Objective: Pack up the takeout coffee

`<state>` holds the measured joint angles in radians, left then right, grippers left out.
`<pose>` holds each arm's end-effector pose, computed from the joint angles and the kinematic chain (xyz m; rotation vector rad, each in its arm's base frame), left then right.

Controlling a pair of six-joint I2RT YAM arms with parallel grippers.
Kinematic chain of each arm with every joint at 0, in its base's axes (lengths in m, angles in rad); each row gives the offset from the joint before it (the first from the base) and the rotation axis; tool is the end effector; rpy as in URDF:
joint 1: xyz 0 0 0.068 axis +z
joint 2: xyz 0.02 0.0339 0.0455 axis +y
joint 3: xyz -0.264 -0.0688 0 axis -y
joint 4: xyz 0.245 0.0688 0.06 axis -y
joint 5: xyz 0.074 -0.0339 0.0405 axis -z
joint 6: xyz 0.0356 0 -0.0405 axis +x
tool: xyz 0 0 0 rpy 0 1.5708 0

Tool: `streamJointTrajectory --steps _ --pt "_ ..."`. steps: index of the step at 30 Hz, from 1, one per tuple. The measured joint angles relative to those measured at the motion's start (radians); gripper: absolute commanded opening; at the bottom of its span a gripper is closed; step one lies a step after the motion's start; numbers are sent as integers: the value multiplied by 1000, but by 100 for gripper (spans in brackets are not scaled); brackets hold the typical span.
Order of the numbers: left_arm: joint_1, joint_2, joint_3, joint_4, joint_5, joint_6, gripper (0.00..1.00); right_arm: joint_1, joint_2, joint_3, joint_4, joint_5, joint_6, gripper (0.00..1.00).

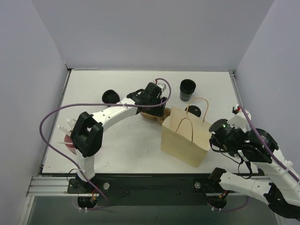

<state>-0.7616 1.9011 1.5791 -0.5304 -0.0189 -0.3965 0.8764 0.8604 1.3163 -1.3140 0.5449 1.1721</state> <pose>0.3111 -0.2957 0.2601 0.4427 2.4464 -0.4912 0.0844 0.0725 0.3964 0.5739 2.2338 0.3964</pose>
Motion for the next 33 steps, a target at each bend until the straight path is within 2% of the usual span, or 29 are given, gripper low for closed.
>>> streamJointTrajectory --steps 9,33 --pt "0 89 28 -2 6 36 68 0 -21 -1 0 1 5 2" --pt "7 168 109 3 -8 101 66 -1 -37 -30 -3 16 4 2"
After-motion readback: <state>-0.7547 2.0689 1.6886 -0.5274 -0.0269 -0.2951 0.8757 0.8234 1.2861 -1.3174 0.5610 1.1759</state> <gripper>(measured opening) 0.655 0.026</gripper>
